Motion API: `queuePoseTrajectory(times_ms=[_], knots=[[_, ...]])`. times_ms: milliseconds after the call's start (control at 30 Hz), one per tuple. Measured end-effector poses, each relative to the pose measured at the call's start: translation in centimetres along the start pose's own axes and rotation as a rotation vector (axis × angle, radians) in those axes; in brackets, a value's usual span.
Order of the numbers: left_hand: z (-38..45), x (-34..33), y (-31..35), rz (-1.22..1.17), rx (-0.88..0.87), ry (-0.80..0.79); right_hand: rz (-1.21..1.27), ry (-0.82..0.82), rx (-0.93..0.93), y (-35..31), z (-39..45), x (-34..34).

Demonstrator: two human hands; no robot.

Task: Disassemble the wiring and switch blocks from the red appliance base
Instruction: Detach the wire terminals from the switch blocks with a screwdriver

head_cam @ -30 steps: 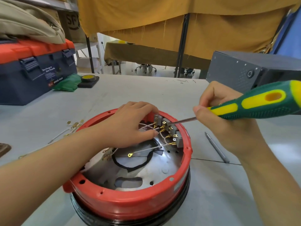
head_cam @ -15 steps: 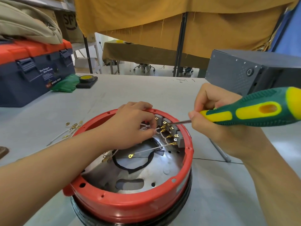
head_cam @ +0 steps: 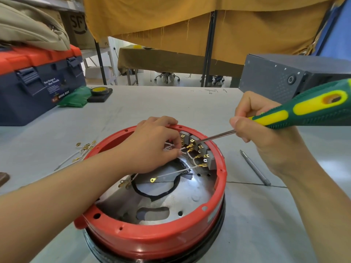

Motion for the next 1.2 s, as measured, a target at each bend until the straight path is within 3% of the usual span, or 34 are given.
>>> queuePoseTrajectory(times_ms=[633,1200], knots=[[0.1,-0.1,-0.1,0.010,-0.007,0.019,-0.035,0.133,0.023,0.0,-0.6,-0.5],[0.0,-0.1,-0.1,0.010,0.003,0.021,0.134,0.288,-0.091,1.2,-0.4,-0.3]])
Point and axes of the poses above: each hand's wrist, its own z-axis towards the middle knuckle, its own x-axis out of the back of the hand, y = z × x, the point moved 4 cm from there along z, towards the middle knuckle, and after that the axes turned 2 degrees about -x, right-handed, at the moved point
